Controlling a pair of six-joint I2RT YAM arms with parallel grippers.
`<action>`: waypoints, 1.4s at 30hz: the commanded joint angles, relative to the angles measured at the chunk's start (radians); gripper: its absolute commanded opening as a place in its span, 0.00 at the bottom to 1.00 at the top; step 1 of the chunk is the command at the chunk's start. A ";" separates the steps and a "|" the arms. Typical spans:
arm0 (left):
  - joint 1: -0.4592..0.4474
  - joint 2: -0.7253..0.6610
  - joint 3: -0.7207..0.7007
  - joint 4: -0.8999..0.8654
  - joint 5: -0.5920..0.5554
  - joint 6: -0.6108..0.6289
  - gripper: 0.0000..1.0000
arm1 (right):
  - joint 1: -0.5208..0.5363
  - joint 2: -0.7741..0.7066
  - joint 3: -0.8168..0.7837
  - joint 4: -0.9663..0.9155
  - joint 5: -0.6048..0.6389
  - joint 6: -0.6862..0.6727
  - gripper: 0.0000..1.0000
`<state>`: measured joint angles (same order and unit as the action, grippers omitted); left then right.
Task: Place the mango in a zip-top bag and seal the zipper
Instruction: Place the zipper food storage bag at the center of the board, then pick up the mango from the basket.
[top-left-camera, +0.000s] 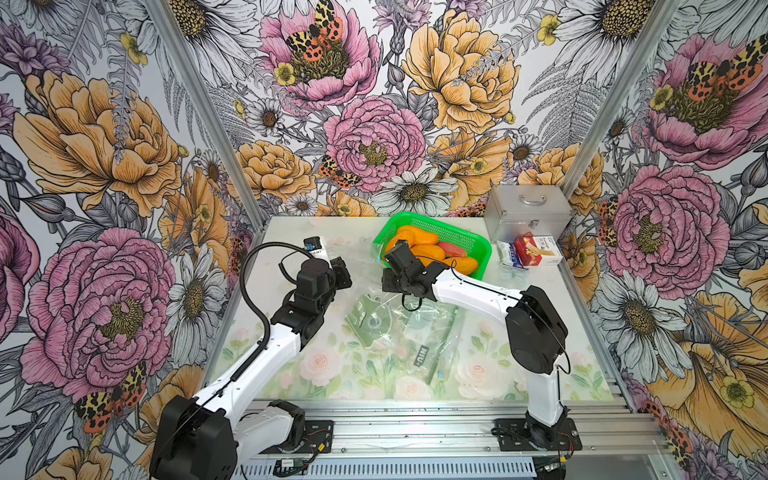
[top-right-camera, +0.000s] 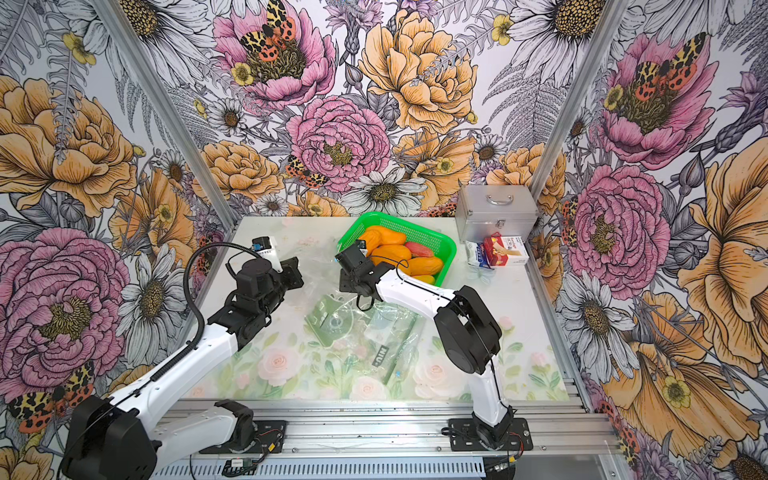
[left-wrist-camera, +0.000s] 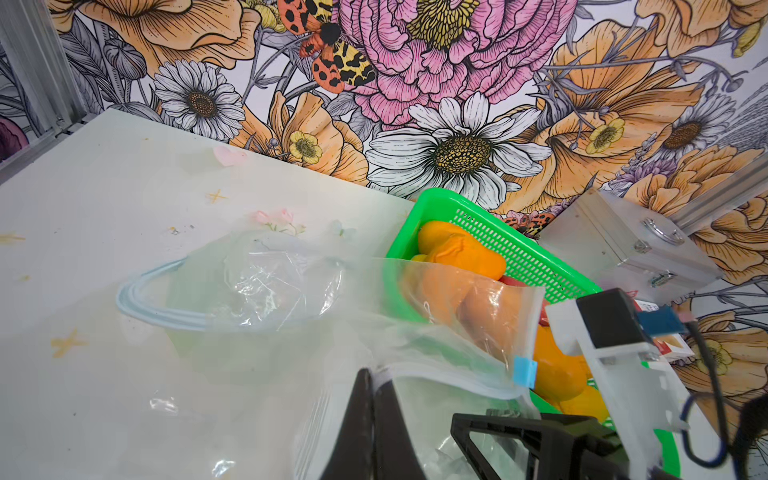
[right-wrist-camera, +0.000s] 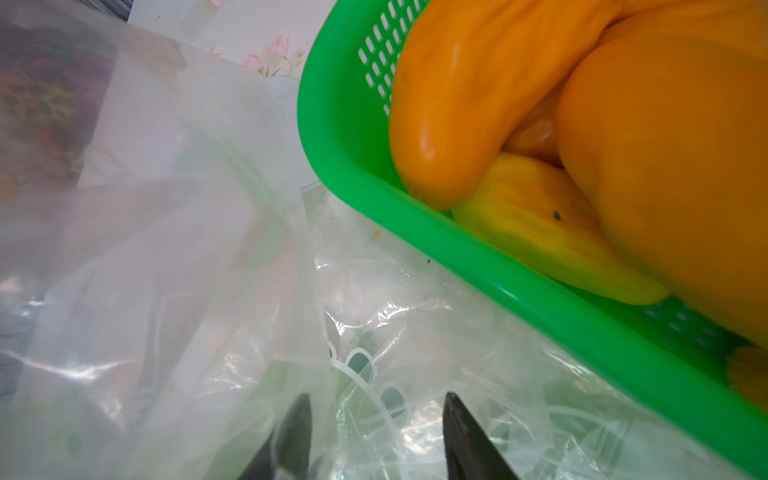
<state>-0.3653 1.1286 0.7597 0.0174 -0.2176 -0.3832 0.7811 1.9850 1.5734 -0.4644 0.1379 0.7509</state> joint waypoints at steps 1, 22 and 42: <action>0.032 -0.006 0.025 0.111 -0.064 0.056 0.00 | -0.003 -0.012 -0.012 -0.060 0.048 -0.045 0.52; 0.007 0.039 0.000 0.058 0.132 0.054 0.00 | -0.082 -0.271 0.017 -0.061 -0.230 -0.341 0.86; 0.009 0.053 0.011 0.058 0.185 0.056 0.00 | -0.488 -0.072 0.023 -0.220 -0.509 -0.666 0.99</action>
<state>-0.3595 1.1759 0.7570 0.0540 -0.0612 -0.3408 0.3054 1.8774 1.5669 -0.6659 -0.2600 0.1570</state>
